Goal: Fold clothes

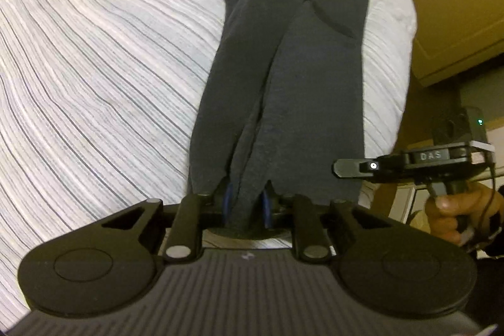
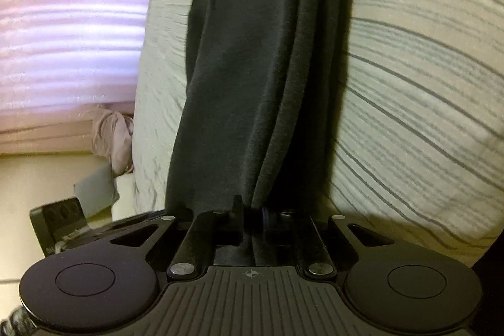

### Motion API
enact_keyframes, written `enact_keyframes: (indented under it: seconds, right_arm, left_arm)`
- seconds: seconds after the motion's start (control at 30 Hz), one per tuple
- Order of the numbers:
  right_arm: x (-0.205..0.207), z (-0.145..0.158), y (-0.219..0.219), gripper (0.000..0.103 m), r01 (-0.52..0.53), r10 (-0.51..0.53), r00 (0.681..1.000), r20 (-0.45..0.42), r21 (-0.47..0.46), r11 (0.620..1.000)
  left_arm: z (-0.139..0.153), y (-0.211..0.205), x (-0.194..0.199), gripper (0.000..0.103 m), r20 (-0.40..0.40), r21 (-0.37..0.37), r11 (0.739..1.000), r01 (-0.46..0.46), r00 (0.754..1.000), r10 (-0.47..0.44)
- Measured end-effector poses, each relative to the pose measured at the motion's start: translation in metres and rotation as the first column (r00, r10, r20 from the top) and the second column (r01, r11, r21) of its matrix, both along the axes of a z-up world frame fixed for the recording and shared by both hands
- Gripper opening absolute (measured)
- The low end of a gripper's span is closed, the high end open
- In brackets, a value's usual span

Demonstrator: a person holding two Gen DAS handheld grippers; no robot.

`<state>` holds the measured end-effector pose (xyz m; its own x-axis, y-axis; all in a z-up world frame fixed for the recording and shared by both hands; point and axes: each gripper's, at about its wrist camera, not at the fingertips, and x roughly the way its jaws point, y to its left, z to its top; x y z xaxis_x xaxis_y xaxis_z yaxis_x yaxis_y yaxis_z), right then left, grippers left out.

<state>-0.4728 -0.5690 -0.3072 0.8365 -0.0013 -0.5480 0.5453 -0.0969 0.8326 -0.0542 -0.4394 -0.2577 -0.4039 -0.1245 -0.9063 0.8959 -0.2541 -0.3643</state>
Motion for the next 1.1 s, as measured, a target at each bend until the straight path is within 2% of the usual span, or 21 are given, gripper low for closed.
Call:
enact_keyframes:
  seconds: [0.17, 0.23, 0.33, 0.47, 0.53, 0.6, 0.7, 0.73, 0.77, 0.93, 1.0, 1.03, 1.07, 1.1]
  right_arm:
    - [-0.002, 0.012, -0.011, 0.01, -0.05, 0.049, 0.997, -0.062, -0.026, 0.998]
    - [-0.008, 0.033, -0.017, 0.011, -0.088, 0.069, 0.988, -0.136, -0.133, 0.987]
    - [-0.016, 0.066, -0.034, 0.011, -0.096, 0.02, 0.972, -0.236, -0.318, 0.943]
    - [-0.011, 0.086, -0.073, 0.012, -0.111, -0.02, 0.961, -0.276, -0.45, 0.886]
    - [0.004, 0.083, -0.092, 0.012, -0.119, -0.009, 0.965, -0.264, -0.464, 0.878]
    - [0.018, 0.072, -0.106, 0.012, -0.143, 0.018, 0.962, -0.271, -0.45, 0.881]
    - [0.012, 0.05, -0.118, 0.011, -0.147, 0.0, 0.941, -0.339, -0.408, 0.901]
    - [0.008, 0.042, -0.123, 0.011, -0.14, -0.003, 0.939, -0.344, -0.388, 0.911]
    - [0.007, 0.042, -0.123, 0.011, -0.158, 0.008, 0.936, -0.353, -0.399, 0.903]
    - [0.029, 0.064, -0.102, 0.012, -0.294, 0.041, 0.88, -0.472, -0.476, 0.829]
    - [0.031, 0.073, -0.084, 0.012, -0.323, 0.049, 0.871, -0.489, -0.492, 0.809]
    - [0.033, 0.078, -0.074, 0.012, -0.34, 0.056, 0.866, -0.498, -0.501, 0.796]
    - [0.039, 0.082, -0.056, 0.012, -0.378, 0.085, 0.859, -0.506, -0.513, 0.77]
    - [0.048, 0.086, -0.034, 0.017, -0.44, 0.132, 0.842, -0.523, -0.525, 0.729]
  left_arm:
    - [0.006, -0.003, 0.0, 0.023, 0.022, 0.003, 1.0, 0.031, 0.999, -0.031]
    - [0.015, 0.001, 0.005, 0.023, 0.026, -0.008, 1.0, 0.017, 1.0, -0.017]
    - [0.032, 0.006, 0.005, 0.023, 0.058, -0.064, 0.998, 0.006, 0.998, -0.003]
    - [0.058, 0.006, -0.008, 0.022, 0.075, -0.183, 0.983, -0.006, 0.997, 0.02]
    - [0.061, 0.004, -0.024, 0.022, 0.031, -0.193, 0.981, 0.007, 1.0, -0.001]
    - [0.053, -0.002, -0.043, 0.023, 0.025, -0.179, 0.983, 0.05, 0.999, -0.046]
    - [0.022, -0.011, -0.061, 0.023, 0.091, -0.125, 0.986, 0.113, 0.991, -0.102]
    - [0.013, -0.013, -0.06, 0.021, 0.11, -0.112, 0.987, 0.118, 0.988, -0.106]
    - [0.005, -0.015, -0.059, 0.016, 0.128, -0.102, 0.987, 0.121, 0.986, -0.107]
    - [0.007, -0.013, -0.029, 0.016, 0.091, -0.101, 0.995, 0.017, 0.996, -0.008]
    - [0.016, -0.007, -0.015, 0.028, 0.116, -0.12, 0.993, -0.018, 0.993, 0.032]
    - [0.022, -0.001, -0.005, 0.03, 0.125, -0.131, 0.991, -0.034, 0.991, 0.05]
    - [0.027, 0.005, 0.005, 0.03, 0.133, -0.144, 0.988, -0.049, 0.989, 0.068]
    - [0.033, 0.013, 0.015, 0.03, 0.149, -0.162, 0.985, -0.055, 0.986, 0.08]
